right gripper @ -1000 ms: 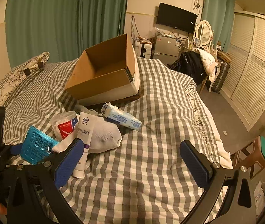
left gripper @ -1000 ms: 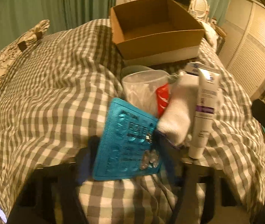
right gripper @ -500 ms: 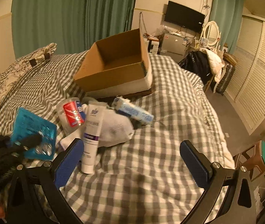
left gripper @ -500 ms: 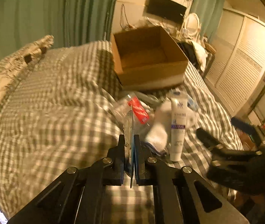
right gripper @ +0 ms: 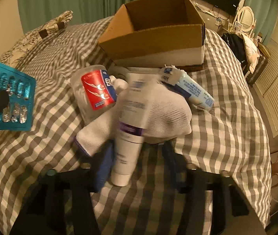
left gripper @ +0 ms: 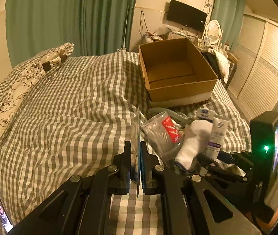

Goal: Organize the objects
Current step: 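Grasp the white BOP toothpaste tube with the right gripper while the left gripper carries the blue packet, then lower both grippers over the cardboard box and release the packet and tube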

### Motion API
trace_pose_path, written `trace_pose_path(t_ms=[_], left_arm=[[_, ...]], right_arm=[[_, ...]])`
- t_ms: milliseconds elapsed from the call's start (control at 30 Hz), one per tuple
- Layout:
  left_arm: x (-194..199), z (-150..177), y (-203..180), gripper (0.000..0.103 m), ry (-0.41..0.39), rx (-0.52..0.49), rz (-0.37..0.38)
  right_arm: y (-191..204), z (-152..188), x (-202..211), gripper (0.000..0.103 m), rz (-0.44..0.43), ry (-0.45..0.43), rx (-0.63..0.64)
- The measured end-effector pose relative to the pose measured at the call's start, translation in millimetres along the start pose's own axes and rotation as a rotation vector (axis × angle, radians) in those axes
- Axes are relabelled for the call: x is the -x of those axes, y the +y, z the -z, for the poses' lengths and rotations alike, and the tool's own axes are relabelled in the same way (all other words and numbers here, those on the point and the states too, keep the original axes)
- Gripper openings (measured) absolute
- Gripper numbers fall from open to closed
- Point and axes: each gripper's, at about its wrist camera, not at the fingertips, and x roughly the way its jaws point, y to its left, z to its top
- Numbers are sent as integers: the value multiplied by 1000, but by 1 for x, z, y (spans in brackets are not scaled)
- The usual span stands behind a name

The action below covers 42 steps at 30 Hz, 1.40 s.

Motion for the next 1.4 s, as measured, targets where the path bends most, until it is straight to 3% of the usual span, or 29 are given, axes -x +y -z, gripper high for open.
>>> trace_pose_path(t_ms=[67,267,533,767,1033,1133,1167,1200,1233,1267,1400], left_arm=[[6,-2,-3,7,-14,-2,6],[17,-25,-16,7,-45,-6,65],[2,-96,-41,7,-114,-51,123],[-63,-151,-47,7,-105,-38,162],[-149,-159,-46,8,-14,-47,191],[-157,-155,-47,16,0,-57,198],[-157,-151,-47,29,4,-63,198],[-156,-150,-47,50,4,-66,194],[-152,-148,-47,60,-3,-69,185],[-146,-146,-45,71,-19,-72,171],[-118,-136,-39,73,-28,-85,118]], right_arm=[[1,2,7,26,5,-21,13],[-6,-2,57,22,-2,-148,32],[-29,-64,106,21,-38,-292,43],[-44,-135,86,21,-73,-322,50],[-54,-191,6,21,-47,-255,50],[-58,-198,-9,22,-48,-259,31],[-59,-199,-10,27,-51,-264,26],[-60,-198,-10,34,-52,-270,21],[-62,-197,-9,51,-48,-279,14],[-63,-195,-7,61,-42,-287,6],[-71,-184,16,64,-33,-313,-22]])
